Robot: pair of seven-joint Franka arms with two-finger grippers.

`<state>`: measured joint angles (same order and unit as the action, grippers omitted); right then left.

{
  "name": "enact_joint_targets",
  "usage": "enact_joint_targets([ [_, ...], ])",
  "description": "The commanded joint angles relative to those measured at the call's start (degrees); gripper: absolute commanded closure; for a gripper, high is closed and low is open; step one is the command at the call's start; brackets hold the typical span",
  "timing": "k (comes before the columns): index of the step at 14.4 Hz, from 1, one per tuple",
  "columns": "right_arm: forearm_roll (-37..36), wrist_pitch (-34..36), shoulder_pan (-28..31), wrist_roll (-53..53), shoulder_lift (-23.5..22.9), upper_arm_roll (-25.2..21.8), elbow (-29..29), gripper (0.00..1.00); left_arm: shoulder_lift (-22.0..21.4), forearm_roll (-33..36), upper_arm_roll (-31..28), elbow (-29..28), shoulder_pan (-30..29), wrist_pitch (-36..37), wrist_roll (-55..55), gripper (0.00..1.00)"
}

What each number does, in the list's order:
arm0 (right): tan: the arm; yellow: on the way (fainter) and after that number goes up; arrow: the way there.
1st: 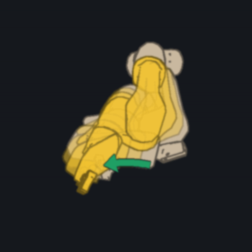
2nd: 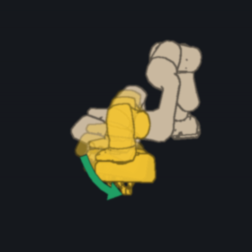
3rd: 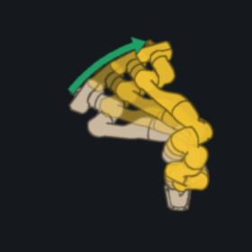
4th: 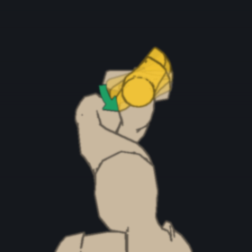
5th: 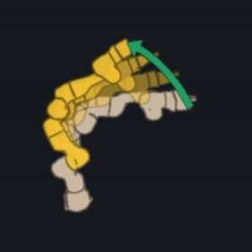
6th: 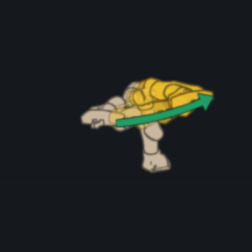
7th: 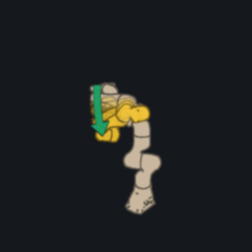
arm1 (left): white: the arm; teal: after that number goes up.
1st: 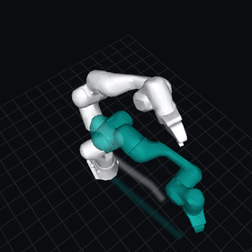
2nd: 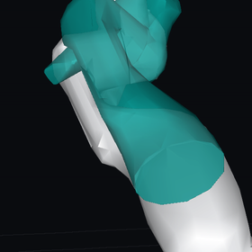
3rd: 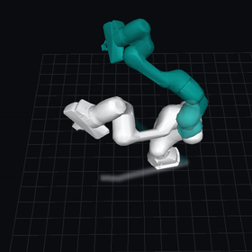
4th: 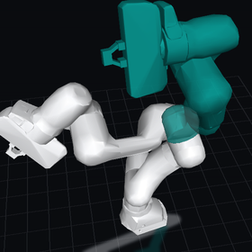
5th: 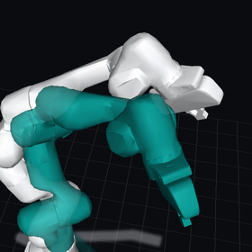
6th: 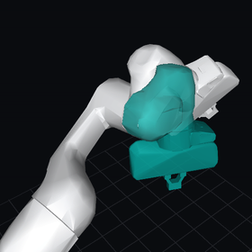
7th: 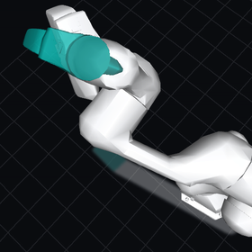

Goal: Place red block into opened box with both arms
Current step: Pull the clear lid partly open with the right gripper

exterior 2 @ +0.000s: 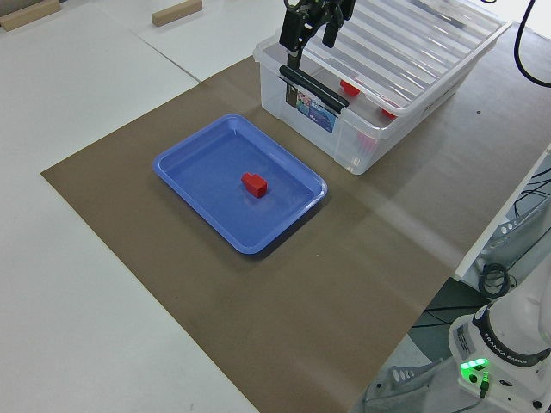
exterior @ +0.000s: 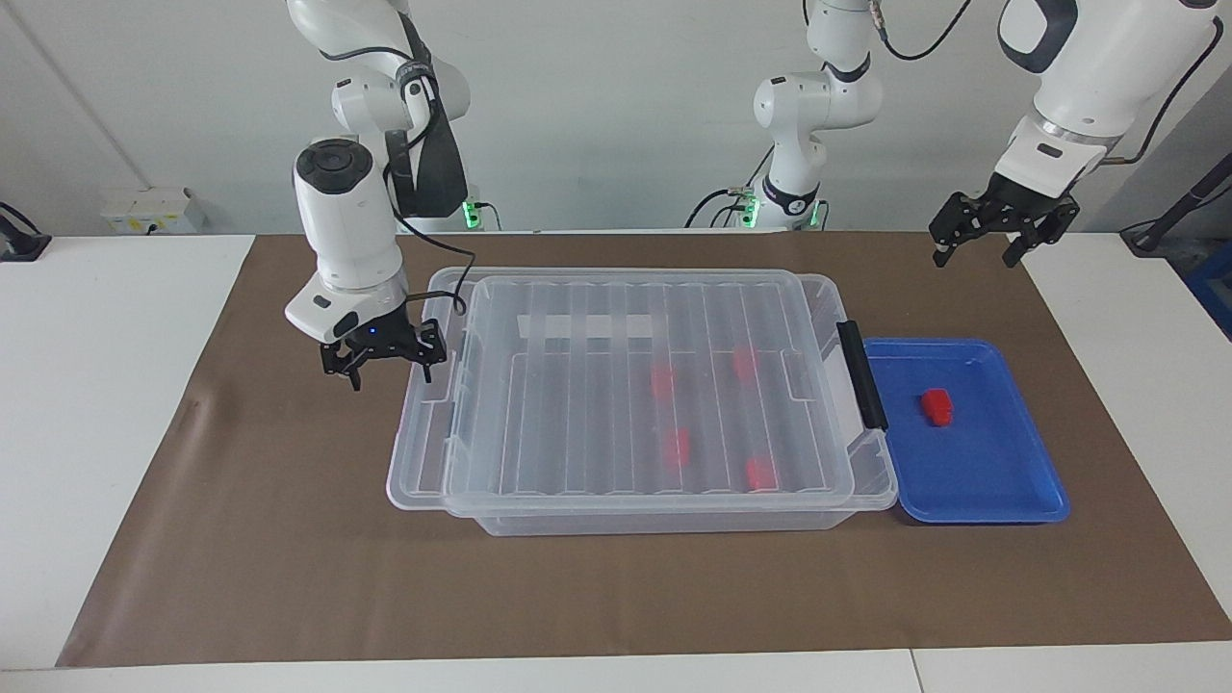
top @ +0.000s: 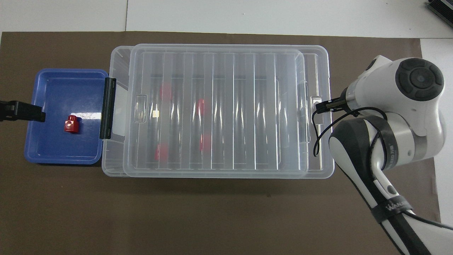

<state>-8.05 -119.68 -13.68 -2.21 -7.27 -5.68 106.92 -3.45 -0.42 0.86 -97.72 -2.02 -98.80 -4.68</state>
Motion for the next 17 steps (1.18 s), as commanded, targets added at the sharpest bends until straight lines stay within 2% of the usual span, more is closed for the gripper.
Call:
enact_joint_targets([
  [1, -2.0, 0.4, 1.7, -0.6, 0.2, 0.2, 0.6, 0.00, -1.8, -0.9, 0.2, -5.8, -1.5, -6.6, -0.2, 0.00],
  [7, -3.5, 0.7, 3.5, -0.4, 0.2, 0.2, 0.6, 0.00, -0.5, -0.9, 0.2, -14.5, -4.5, -18.0, -3.3, 0.00],
  [10, -4.0, 0.7, 4.4, -0.3, 0.2, 0.1, 0.6, 0.00, 3.0, -0.9, 0.2, -15.0, -5.0, -21.4, -3.9, 0.00],
  [12, -4.3, 0.7, 4.8, 0.0, 0.2, 0.1, 0.6, 0.00, 3.6, -0.9, 0.2, -17.1, -5.2, -24.5, -4.0, 0.00],
  [17, -6.5, 1.1, 6.1, 0.1, 0.2, 0.2, 0.5, 0.00, 6.6, -0.9, 0.2, -25.7, -5.2, -37.8, -4.2, 0.00],
])
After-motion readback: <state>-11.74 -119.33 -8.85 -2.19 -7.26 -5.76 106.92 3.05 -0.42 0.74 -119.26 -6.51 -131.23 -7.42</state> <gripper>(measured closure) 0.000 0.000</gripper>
